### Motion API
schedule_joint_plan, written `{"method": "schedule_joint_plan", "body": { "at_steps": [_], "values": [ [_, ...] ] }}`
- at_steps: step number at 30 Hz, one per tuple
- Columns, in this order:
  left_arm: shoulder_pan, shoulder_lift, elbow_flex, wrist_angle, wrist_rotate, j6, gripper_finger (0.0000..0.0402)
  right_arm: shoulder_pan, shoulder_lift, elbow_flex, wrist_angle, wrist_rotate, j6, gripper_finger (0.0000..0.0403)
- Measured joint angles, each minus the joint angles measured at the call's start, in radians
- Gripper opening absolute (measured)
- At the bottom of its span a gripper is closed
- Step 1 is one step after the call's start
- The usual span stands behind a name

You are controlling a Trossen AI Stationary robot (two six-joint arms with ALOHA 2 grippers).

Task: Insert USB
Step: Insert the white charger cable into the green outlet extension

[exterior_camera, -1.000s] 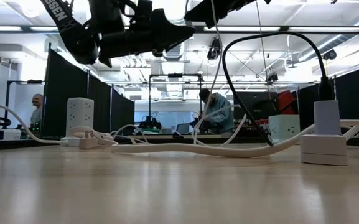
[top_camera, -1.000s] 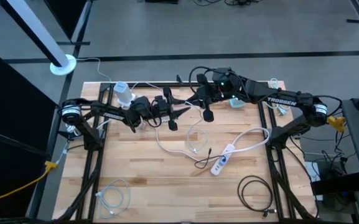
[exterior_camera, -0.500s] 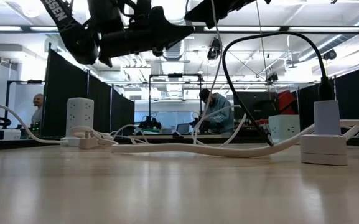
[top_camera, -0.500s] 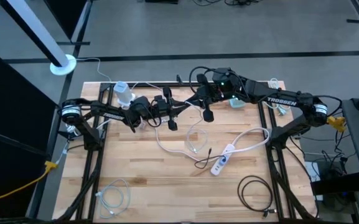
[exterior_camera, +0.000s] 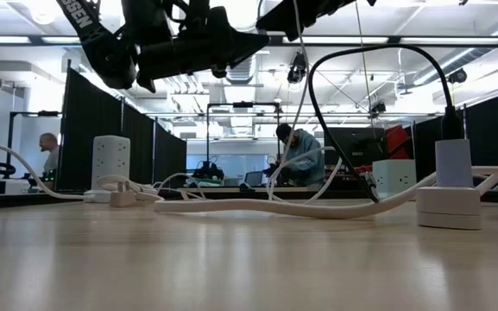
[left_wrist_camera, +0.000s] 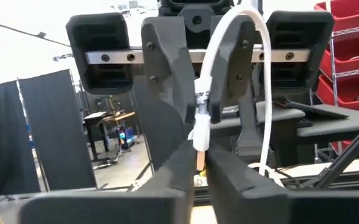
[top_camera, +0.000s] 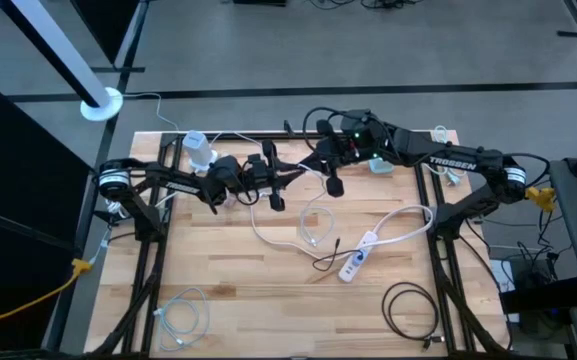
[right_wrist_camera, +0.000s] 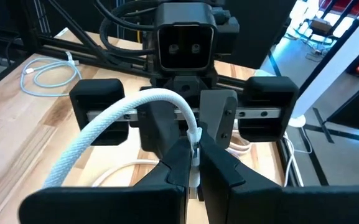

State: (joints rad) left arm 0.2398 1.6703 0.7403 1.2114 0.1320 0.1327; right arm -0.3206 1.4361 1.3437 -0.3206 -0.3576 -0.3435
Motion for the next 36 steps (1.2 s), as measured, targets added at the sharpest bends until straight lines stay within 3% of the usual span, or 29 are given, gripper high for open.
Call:
{"method": "schedule_joint_plan", "body": {
  "at_steps": [11,22,26,36],
  "values": [
    [0.0,0.0,0.0,-0.061,0.045,-0.019,0.0006,0.0,0.0,0.0,-0.066,-0.001,0.034,0.0008],
    [-0.002,-0.001,0.0,-0.146,0.059,-0.019,0.0006,0.0,0.002,0.028,-0.146,0.019,0.043,0.0113],
    [0.009,0.0,0.0,-0.264,0.058,-0.019,0.0006,0.004,0.018,0.085,-0.23,0.024,0.033,0.0118],
    [0.01,0.011,-0.001,-0.265,0.055,-0.009,0.0006,0.03,0.157,0.176,-0.413,0.048,0.005,0.0119]
  ]
}}
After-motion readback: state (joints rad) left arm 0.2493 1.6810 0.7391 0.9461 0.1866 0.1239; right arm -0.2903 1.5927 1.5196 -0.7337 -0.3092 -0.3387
